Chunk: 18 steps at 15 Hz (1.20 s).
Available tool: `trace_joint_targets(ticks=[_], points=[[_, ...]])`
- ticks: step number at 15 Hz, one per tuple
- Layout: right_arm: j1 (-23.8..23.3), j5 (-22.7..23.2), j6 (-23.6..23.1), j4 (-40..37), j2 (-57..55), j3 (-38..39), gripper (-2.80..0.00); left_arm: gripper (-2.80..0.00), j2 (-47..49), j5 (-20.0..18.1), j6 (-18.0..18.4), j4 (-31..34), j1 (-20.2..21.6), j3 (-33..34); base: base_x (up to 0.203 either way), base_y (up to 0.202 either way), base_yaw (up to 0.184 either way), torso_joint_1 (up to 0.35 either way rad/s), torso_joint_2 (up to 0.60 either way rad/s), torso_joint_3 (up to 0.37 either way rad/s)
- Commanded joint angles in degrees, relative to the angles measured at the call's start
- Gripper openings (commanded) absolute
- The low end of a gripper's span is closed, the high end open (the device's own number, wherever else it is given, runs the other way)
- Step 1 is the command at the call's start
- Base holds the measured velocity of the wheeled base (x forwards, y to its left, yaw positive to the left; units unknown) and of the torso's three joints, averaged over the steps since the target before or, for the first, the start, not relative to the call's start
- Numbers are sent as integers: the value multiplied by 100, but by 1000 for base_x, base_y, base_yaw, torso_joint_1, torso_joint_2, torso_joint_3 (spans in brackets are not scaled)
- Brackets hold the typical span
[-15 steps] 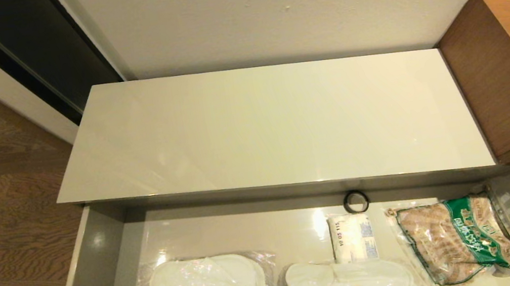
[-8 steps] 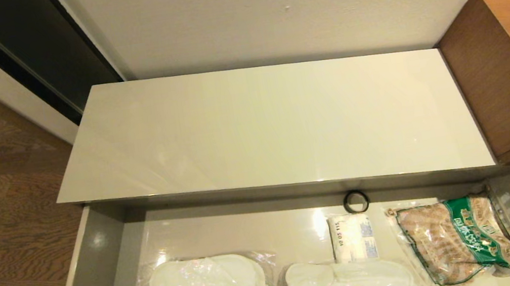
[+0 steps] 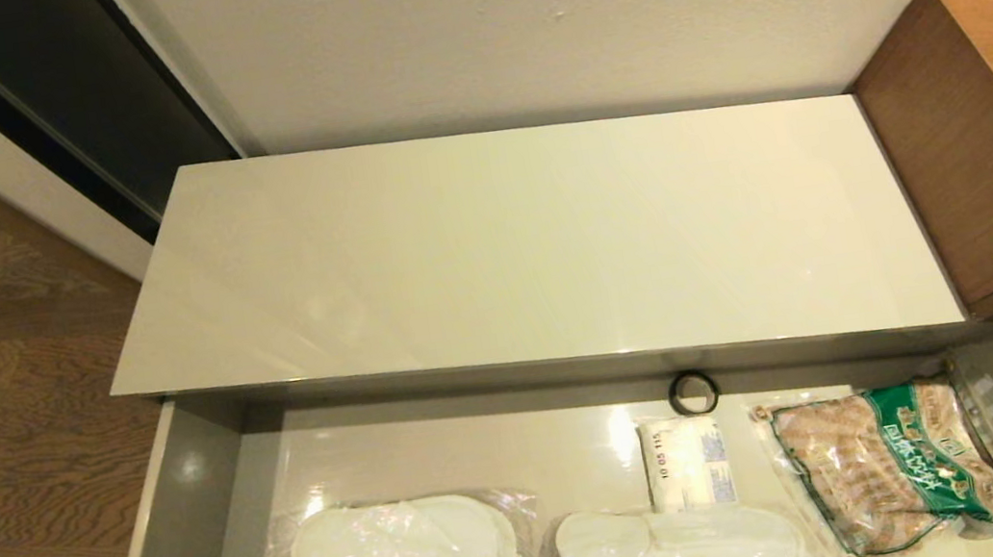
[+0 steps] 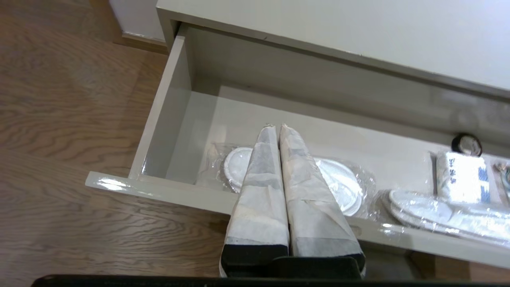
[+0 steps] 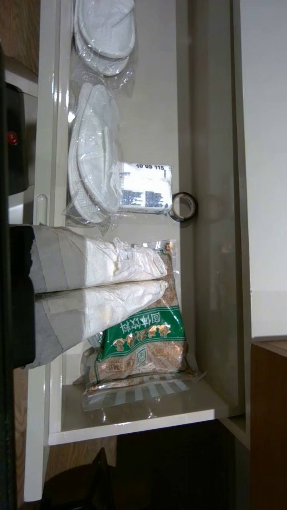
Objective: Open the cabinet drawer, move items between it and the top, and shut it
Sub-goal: Take out the tissue from the drawer
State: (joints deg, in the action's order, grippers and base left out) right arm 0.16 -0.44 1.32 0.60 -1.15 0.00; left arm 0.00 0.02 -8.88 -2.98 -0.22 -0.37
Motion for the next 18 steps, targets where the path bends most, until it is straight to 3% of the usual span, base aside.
trace_joint_targets(ticks=[1, 4, 6, 8, 13, 16, 18], points=[[2, 0, 0, 2, 0, 17, -280, -280, 9, -26, 124, 76, 4, -50, 0, 0, 0, 0, 0, 0], [2, 0, 0, 2, 0, 18, -280, -280, 6, -46, 985, 240, 9, 2, 0, 0, 0, 0, 0, 0], [2, 0, 0, 2, 0, 17, -280, -280, 0, -63, 785, 465, 6, -67, 0, 0, 0, 0, 0, 0], [2, 0, 0, 2, 0, 9, -280, -280, 0, -28, 650, 298, 4, -2, 0, 0, 0, 0, 0, 0], [2, 4, -37, 16, 0, 18, -280, -280, 4, -11, 581, 210, 4, 29, 0, 0, 0, 0, 0, 0], [2, 43, -207, -109, 0, 18, -280, -280, 0, -11, 581, 210, 4, 29, 0, 0, 0, 0, 0, 0], [2, 91, -565, -221, 65, 6, -280, -280, 0, -11, 581, 210, 4, 29, 0, 0, 0, 0, 0, 0]])
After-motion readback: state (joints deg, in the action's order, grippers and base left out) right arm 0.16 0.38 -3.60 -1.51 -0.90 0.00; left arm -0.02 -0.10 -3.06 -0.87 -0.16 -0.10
